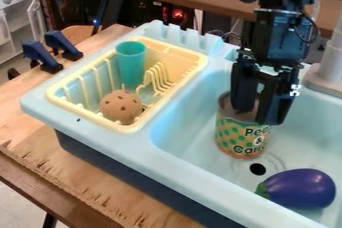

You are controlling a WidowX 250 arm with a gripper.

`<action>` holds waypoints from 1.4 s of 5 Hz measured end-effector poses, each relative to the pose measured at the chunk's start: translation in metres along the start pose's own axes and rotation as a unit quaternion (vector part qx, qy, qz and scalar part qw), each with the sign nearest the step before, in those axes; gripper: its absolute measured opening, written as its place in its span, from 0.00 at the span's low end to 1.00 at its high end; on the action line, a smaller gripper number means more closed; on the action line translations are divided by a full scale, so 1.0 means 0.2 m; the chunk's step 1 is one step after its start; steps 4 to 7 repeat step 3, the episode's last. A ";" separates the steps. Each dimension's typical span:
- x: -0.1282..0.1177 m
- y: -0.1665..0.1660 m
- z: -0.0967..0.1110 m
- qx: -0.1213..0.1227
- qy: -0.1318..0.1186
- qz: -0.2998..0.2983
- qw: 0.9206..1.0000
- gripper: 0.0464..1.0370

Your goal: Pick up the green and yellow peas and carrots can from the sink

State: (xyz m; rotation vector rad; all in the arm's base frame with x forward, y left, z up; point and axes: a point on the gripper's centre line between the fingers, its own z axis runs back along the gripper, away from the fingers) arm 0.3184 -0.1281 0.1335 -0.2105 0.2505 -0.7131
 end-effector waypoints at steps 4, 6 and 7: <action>-0.25 -0.15 0.36 0.079 -0.110 0.036 0.990 0.96; -0.25 -0.15 0.36 0.079 -0.110 0.036 0.990 0.96; -0.25 -0.15 0.36 0.079 -0.110 0.036 0.990 0.96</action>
